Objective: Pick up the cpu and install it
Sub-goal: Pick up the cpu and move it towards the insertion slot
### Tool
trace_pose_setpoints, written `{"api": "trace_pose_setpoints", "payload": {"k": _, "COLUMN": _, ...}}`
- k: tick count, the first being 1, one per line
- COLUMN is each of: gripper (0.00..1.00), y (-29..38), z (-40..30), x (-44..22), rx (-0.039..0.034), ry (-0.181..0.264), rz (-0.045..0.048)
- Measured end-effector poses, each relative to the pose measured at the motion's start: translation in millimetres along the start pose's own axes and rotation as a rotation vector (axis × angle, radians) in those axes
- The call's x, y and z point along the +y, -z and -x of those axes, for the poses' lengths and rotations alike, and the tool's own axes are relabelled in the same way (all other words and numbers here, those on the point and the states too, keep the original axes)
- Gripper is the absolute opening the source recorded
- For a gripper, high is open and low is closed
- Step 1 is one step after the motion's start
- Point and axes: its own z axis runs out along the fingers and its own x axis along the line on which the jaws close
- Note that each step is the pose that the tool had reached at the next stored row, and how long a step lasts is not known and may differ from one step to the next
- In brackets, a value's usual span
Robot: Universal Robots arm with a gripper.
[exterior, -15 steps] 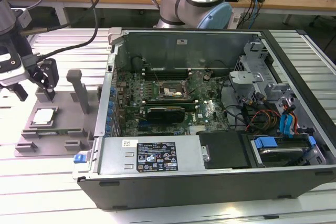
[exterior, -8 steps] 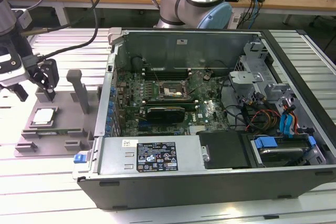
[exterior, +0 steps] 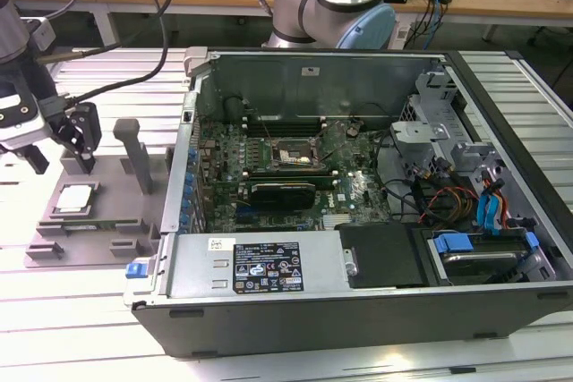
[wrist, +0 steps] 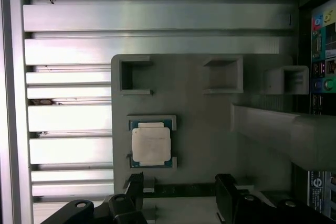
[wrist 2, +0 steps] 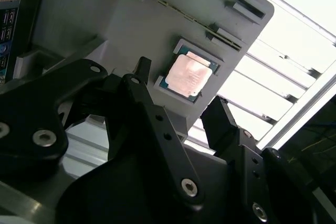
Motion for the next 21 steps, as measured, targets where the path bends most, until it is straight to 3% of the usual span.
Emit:
{"api": "trace_pose_setpoints", "payload": {"k": 4, "gripper": 0.66, "y": -5.2, "z": -6.1, "x": 0.1, "rx": 0.0, "ry": 0.002, "rz": 0.0019}}
{"api": "trace_pose_setpoints", "payload": {"k": 10, "gripper": 0.66, "y": -15.2, "z": -10.6, "x": 0.4, "rx": -0.0015, "ry": 0.048, "rz": 0.0224}}
{"api": "trace_pose_setpoints", "payload": {"k": 21, "gripper": 0.66, "y": -30.5, "z": -11.4, "x": 1.0, "rx": -0.0015, "ry": 0.048, "rz": 0.0224}}
